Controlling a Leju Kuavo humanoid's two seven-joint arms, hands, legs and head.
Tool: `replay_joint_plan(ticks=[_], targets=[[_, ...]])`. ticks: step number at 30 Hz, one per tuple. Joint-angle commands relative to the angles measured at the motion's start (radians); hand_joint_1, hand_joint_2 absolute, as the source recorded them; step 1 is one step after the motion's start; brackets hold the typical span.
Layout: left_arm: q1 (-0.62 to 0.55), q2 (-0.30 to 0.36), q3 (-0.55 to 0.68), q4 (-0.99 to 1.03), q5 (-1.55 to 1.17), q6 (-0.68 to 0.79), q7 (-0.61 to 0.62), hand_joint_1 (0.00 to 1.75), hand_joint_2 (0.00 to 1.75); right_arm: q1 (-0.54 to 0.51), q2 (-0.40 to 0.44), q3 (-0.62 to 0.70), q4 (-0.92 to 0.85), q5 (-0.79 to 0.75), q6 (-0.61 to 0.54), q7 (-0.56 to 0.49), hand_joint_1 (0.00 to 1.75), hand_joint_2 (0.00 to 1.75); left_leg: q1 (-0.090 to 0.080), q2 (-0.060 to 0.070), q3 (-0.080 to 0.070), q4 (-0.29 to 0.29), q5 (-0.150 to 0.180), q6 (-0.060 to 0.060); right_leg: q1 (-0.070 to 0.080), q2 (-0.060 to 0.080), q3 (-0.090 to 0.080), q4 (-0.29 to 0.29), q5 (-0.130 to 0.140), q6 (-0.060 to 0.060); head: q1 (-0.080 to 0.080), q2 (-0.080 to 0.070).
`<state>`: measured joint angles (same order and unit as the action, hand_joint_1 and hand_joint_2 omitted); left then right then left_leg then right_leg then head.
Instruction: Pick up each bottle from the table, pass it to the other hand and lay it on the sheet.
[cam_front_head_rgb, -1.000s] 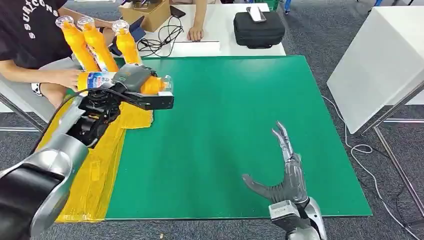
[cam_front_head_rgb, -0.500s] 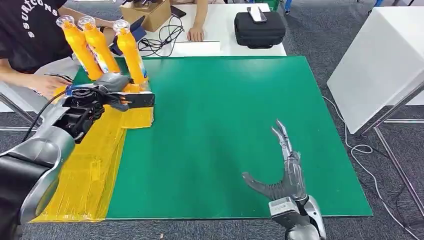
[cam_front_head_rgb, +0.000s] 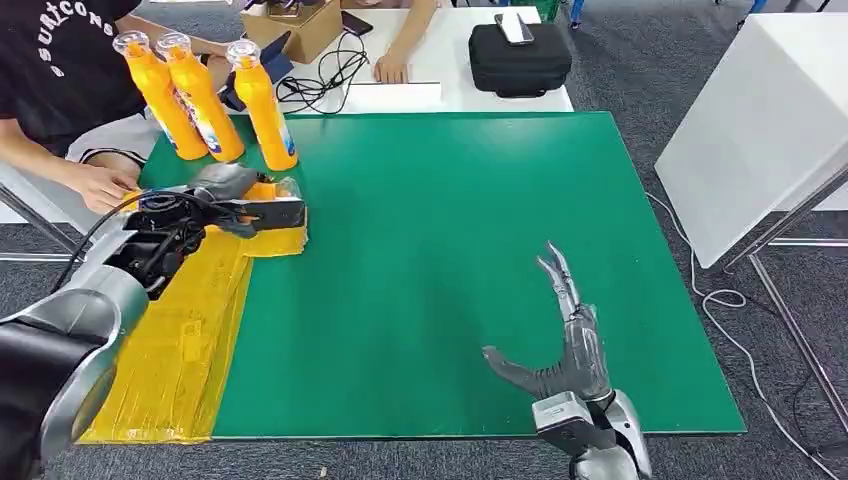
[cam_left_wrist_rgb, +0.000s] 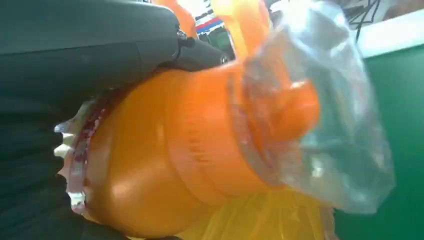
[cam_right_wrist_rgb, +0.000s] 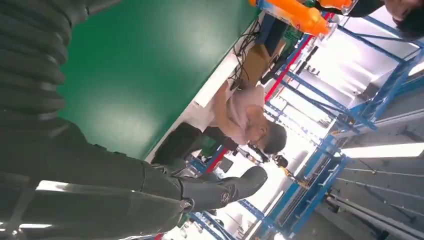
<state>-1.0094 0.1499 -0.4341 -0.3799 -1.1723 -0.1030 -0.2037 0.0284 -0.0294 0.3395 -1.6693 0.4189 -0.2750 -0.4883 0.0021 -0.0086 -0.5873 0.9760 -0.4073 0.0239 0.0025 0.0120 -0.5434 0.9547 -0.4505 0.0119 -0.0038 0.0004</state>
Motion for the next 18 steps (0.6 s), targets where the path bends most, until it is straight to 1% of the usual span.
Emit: replay_joint_plan(ticks=[1,2,4,5,7,9,10,11,15,17,18], targets=[[0.025,-0.034,0.027,0.053,0.002,0.036,0.021,0.0,1.75,-0.096,-0.011,0.01,0.13,-0.024,-0.001,-0.002,0.0,1.75,0.0,0.002,0.003,-0.001,-0.001,0.0,0.0,0.0,0.003,-0.002,0.0,0.001,0.0,0.0],[0.024,-0.033,0.029,0.055,0.002,0.036,0.025,0.0,1.75,-0.103,-0.013,0.016,0.138,-0.033,-0.003,-0.004,0.0,1.75,0.001,0.002,0.005,0.0,-0.002,-0.001,0.001,0.0,0.005,-0.002,-0.001,0.001,0.0,0.0],[0.021,-0.03,0.035,0.058,-0.001,0.038,0.032,0.0,1.75,-0.122,-0.017,0.033,0.152,-0.051,-0.011,-0.003,0.0,1.75,0.001,0.001,0.002,0.0,-0.001,0.0,0.001,0.0,0.002,-0.001,0.0,0.001,0.0,0.0],[0.021,-0.03,0.036,0.059,-0.002,0.037,0.033,0.0,1.75,-0.125,-0.017,0.035,0.154,-0.053,-0.012,-0.002,0.0,1.75,0.001,0.002,0.004,0.0,-0.002,-0.001,0.001,0.0,0.005,-0.002,-0.001,0.001,0.0,0.0],[0.018,-0.03,0.038,0.061,-0.003,0.037,0.033,0.0,1.75,-0.132,-0.016,0.039,0.154,-0.057,-0.014,0.001,0.0,1.75,0.0,0.002,0.002,0.0,-0.001,-0.001,0.0,0.001,0.002,-0.001,0.0,0.001,0.0,0.0],[0.016,-0.031,0.041,0.062,-0.003,0.037,0.037,0.0,1.75,-0.132,-0.014,0.039,0.15,-0.059,-0.015,0.003,0.0,1.75,0.002,0.003,0.006,0.0,-0.003,-0.001,0.002,0.001,0.007,-0.002,-0.001,0.001,0.0,0.0],[0.015,-0.027,0.043,0.065,-0.003,0.036,0.036,0.0,1.75,-0.119,-0.01,0.033,0.135,-0.061,-0.019,0.009,0.0,1.75,0.001,0.001,0.003,0.0,-0.001,-0.001,0.001,0.0,0.003,-0.001,-0.001,0.001,0.0,0.0],[0.013,-0.023,0.044,0.067,-0.003,0.035,0.034,0.0,1.75,-0.113,-0.011,0.031,0.128,-0.062,-0.018,0.012,0.0,1.75,0.001,0.001,0.005,0.0,-0.002,-0.001,0.001,0.0,0.005,-0.002,-0.001,0.001,0.0,0.0],[0.011,-0.023,0.062,0.068,0.014,0.038,0.012,0.0,1.75,-0.094,-0.01,0.01,0.107,-0.068,-0.008,0.025,0.0,1.75,0.0,0.001,0.002,0.0,-0.001,-0.001,0.0,0.0,0.003,-0.001,-0.001,0.001,0.0,0.0],[0.02,-0.041,0.117,0.037,0.072,0.107,-0.041,0.0,1.75,-0.062,0.003,-0.015,0.072,-0.064,0.001,0.027,0.0,1.75,0.001,0.0,0.002,0.0,-0.001,-0.001,0.001,-0.001,0.003,-0.001,-0.001,0.001,0.0,0.0],[0.017,-0.046,0.116,0.036,0.071,0.104,-0.041,0.0,1.75,-0.059,0.003,-0.015,0.068,-0.064,0.002,0.027,0.0,1.75,0.001,0.0,0.005,0.001,-0.003,-0.001,0.001,-0.001,0.006,-0.001,-0.002,0.001,0.0,0.0]])
